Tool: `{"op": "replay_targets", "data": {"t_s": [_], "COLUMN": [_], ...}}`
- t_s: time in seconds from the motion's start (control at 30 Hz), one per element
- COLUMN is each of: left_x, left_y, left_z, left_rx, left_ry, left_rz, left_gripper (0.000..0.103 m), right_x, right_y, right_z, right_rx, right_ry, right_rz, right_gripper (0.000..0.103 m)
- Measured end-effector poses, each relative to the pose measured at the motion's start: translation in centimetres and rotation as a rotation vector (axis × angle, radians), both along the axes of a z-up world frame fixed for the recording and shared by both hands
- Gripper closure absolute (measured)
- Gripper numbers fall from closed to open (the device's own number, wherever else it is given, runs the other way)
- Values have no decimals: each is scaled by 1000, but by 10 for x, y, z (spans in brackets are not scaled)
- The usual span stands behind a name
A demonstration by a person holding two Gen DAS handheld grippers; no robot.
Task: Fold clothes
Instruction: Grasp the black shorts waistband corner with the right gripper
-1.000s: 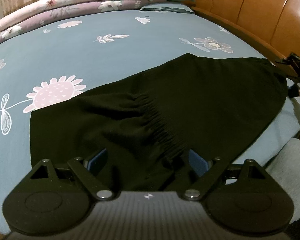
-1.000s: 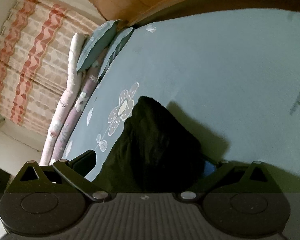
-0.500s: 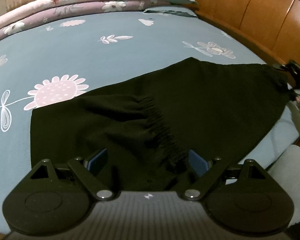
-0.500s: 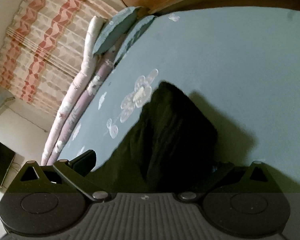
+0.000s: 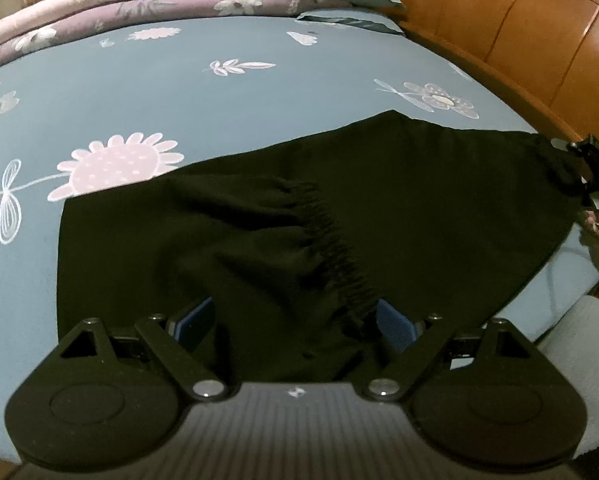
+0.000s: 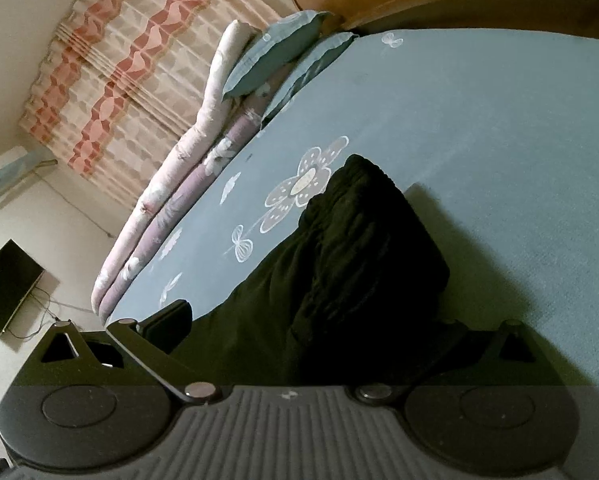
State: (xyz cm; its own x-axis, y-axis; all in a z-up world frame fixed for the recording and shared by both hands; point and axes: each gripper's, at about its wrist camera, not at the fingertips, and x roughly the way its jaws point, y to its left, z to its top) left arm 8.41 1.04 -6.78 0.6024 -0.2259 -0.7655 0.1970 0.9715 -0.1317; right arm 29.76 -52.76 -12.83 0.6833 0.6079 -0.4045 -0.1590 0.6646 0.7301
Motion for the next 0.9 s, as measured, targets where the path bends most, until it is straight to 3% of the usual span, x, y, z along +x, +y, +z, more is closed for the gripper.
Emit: {"op": "replay_targets", "data": {"t_s": [0.27, 0.37, 0.43, 0.5, 0.53, 0.9], "left_x": [-7, -9, -9, -10, -10, -13], "left_y": [4, 8, 11, 12, 13, 23], "left_z": [3, 5, 6, 5, 5, 17], "left_rx": [-14, -15, -16, -17, -18, 13], "left_ry": [-12, -22, -24, -23, -22, -58], "left_rz": [5, 12, 18, 21, 21, 9], "left_gripper": [15, 15, 15, 15, 15, 15], "right_x": [0, -3, -4, -5, -5, -12], "right_y": [7, 6, 1, -3, -6, 2], "right_z": [0, -1, -3, -5, -7, 8], "right_rx": [-33, -45, -39, -27, -21, -33], "right_ry": [11, 6, 18, 37, 47, 98], "right_rz": [-50, -69, -84, -101, -110, -181], "right_gripper": [2, 12, 24, 45, 49, 61]}}
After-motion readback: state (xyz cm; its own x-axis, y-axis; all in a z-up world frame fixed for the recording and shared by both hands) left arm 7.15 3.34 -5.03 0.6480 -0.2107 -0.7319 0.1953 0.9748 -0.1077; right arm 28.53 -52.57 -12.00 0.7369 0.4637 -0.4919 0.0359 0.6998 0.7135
